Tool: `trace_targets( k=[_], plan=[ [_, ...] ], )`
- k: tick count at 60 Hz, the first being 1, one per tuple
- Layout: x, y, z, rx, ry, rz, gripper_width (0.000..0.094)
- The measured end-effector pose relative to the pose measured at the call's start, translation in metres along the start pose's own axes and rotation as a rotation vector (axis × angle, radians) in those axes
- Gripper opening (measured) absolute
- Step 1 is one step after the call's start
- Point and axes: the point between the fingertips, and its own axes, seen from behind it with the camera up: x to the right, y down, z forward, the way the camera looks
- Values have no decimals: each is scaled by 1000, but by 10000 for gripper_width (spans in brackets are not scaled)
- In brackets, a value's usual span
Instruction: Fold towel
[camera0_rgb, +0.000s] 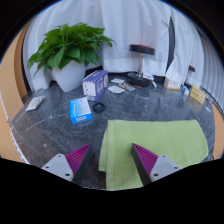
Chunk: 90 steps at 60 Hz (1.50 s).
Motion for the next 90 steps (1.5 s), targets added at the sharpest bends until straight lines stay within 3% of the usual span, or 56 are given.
trace_targets(
  k=[3, 8, 10, 17, 27, 35, 43, 51, 54, 57, 63, 65, 71, 90],
  plan=[
    [8, -4, 10, 9, 41, -31, 739],
    [29, -7, 18, 18, 135, -134, 258],
    [35, -8, 18, 27, 167, -146, 118],
    [34, -11, 19, 59, 171, -213, 44],
    [28, -15, 13, 40, 86, -81, 31],
    [10, -60, -34, 80, -67, 63, 30],
    [24, -120, -95, 178, -216, 186, 32],
    [93, -123, -96, 197, -197, 217, 32],
    [127, -103, -82, 163, -154, 202, 40],
    [155, -78, -62, 106, -130, 188, 164],
    [204, -42, -37, 1, -72, 174, 644],
    [229, -34, -36, 1, -37, 162, 758],
    [261, -34, -47, 20, 11, 128, 846],
    [257, -57, -138, 99, -4, 29, 846]
  ],
)
